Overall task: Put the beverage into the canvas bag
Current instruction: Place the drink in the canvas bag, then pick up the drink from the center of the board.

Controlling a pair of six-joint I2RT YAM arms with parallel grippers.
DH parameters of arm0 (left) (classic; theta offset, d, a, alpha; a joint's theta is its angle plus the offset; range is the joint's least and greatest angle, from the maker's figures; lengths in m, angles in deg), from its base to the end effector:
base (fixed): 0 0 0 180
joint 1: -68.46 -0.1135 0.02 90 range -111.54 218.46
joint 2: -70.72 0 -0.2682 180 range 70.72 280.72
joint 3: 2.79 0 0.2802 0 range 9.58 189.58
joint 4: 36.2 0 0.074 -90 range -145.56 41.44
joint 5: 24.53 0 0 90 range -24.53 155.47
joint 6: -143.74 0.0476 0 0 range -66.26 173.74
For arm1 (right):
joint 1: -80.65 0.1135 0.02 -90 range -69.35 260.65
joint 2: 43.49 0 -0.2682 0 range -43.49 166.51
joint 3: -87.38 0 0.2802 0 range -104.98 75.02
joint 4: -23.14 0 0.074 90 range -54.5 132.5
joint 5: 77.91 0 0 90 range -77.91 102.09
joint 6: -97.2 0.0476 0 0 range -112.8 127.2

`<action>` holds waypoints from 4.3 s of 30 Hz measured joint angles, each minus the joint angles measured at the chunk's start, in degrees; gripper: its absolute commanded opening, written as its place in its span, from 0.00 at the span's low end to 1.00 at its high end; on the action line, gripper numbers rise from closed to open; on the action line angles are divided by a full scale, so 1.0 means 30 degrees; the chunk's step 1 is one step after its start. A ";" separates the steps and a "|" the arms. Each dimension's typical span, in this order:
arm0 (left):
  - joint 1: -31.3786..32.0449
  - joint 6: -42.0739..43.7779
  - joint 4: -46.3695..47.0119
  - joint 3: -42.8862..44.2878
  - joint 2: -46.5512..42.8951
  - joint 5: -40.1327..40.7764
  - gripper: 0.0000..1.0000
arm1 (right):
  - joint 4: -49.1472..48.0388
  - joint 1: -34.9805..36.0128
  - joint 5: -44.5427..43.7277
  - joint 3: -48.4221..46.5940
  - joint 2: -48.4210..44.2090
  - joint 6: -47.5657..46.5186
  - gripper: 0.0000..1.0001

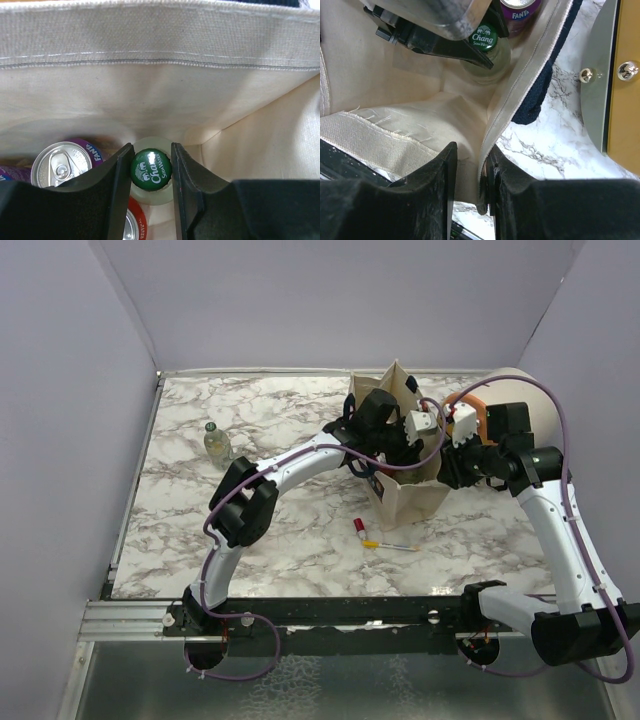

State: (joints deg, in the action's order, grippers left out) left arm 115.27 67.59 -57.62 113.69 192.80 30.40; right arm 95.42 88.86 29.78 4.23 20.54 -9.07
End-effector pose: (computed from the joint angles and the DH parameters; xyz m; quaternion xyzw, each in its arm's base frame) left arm 0.3510 -0.4138 0.2621 0.5464 0.6223 -0.3877 0.4047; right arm 0.2343 0.0484 0.3509 -0.2462 0.9059 0.1236 0.3217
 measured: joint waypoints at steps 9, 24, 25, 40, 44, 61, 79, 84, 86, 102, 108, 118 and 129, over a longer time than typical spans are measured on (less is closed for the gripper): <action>0.0066 -0.1013 0.1632 0.0022 0.0007 0.0393 0.57 | 0.0000 -0.0022 0.0073 -0.0058 -0.0007 0.0029 0.30; -0.0109 -0.1377 0.2441 0.0080 -0.0270 0.0561 0.81 | -0.0022 -0.0022 0.0073 -0.0058 -0.0197 0.0197 0.31; -0.0160 -0.1435 0.2441 0.0080 -0.0379 0.0554 0.81 | -0.0022 -0.0022 0.0080 -0.0058 -0.0233 0.0226 0.31; -0.1814 -0.1996 0.2659 -0.0568 -0.4109 0.0357 0.97 | -0.0036 -0.0029 0.1304 -0.1202 0.0000 0.0328 0.33; -0.2186 -0.1188 0.1683 -0.0940 -0.5523 0.1013 0.98 | -0.0124 -0.0029 0.1647 -0.1617 0.0284 0.0350 0.34; -0.7300 0.1770 -0.2994 -0.7512 -1.5548 0.7271 0.99 | -0.1902 -0.0029 0.2463 -0.1668 0.1115 0.1486 0.42; -1.0863 0.2958 -1.3661 -1.1387 -2.1143 0.6681 0.99 | -0.2011 -0.0022 0.2863 -0.2637 0.2805 0.1843 0.44; -1.0943 0.3971 -1.5832 -1.2305 -2.1420 0.6266 0.99 | -0.2011 -0.0029 0.2885 -0.2637 0.2805 0.1843 0.44; -1.0943 0.4335 -1.6844 -1.3413 -2.1485 0.6258 0.99 | -0.2011 -0.0029 0.2922 -0.2637 0.2798 0.1843 0.44; -1.0943 0.5588 -1.6283 -1.7478 -2.0385 0.7002 0.97 | -0.1996 -0.0022 0.3082 -0.2630 0.2594 0.1858 0.45; -1.0950 0.5581 -1.5059 -1.8425 -2.0065 0.7417 0.89 | -0.2025 -0.0029 0.3089 -0.2506 0.2193 0.1945 0.45; -1.0958 0.5501 -1.3894 -1.9234 -1.9788 0.7570 0.69 | -0.2106 -0.0029 0.3104 -0.2215 0.1858 0.1989 0.45; -1.0994 0.5231 -1.3930 -1.8914 -1.9628 0.7504 0.15 | -0.2157 -0.0029 0.3133 -0.1836 0.1647 0.1967 0.46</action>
State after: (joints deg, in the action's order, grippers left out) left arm 82.29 83.28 -99.41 56.95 133.92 52.91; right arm 88.95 88.77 39.18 -1.28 25.48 -3.17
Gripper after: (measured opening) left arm 0.678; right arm 0.449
